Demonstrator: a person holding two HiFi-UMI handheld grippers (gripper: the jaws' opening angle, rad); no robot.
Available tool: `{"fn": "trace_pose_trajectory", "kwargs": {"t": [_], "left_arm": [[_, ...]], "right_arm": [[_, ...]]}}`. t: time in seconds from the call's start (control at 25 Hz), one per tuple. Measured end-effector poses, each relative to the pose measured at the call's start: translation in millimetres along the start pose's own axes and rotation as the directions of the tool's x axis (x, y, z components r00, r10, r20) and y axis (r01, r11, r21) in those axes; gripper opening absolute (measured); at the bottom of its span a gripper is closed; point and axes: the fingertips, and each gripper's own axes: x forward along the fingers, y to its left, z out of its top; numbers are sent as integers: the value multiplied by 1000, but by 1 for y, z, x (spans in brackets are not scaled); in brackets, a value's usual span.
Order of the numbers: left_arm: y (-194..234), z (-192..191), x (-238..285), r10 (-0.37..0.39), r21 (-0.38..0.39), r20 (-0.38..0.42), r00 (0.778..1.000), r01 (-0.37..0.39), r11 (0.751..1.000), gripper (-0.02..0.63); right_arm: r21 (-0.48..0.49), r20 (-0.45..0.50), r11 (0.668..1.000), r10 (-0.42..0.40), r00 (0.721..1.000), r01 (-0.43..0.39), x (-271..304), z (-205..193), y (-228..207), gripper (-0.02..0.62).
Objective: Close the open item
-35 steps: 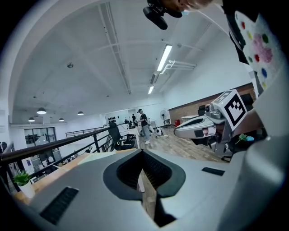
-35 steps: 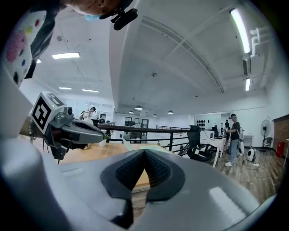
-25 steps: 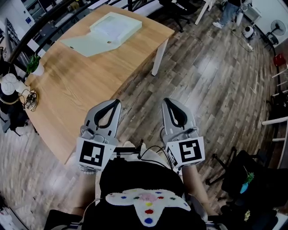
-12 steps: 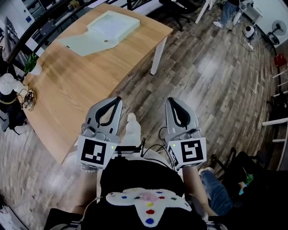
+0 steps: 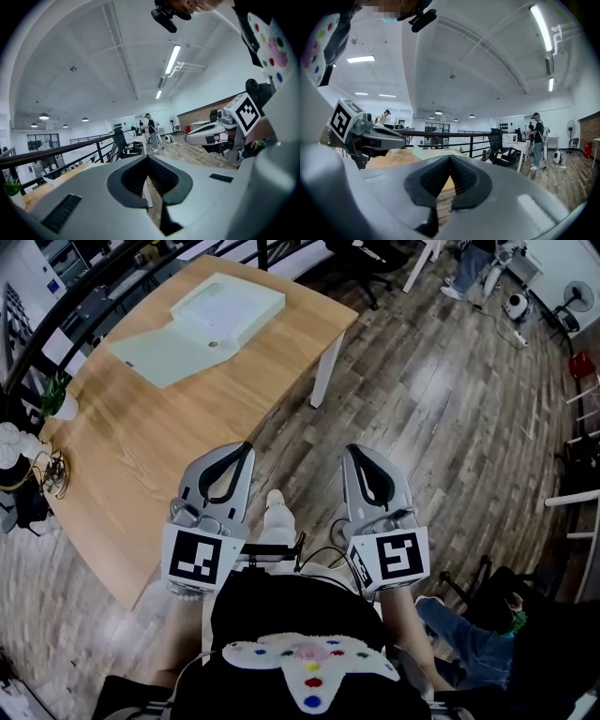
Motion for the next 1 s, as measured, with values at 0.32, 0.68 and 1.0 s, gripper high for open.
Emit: {"fn": "trace_pose_trajectory", "kwargs": {"t": [0.32, 0.68, 1.0], "left_arm": [[54, 10, 58, -3, -10, 0, 1000, 3, 1000, 6], [122, 12, 116, -6, -24, 4, 1000, 6, 1000, 6], [176, 7, 139, 29, -59, 31, 999, -27, 998, 6]], "right_arm": [[10, -6, 1000, 1, 1000, -1, 73, 9, -27, 8], [-4, -14, 1000, 1, 1000, -1, 154, 22, -46, 8], [-26, -24, 999, 34, 999, -35, 218, 26, -39, 8]]}}
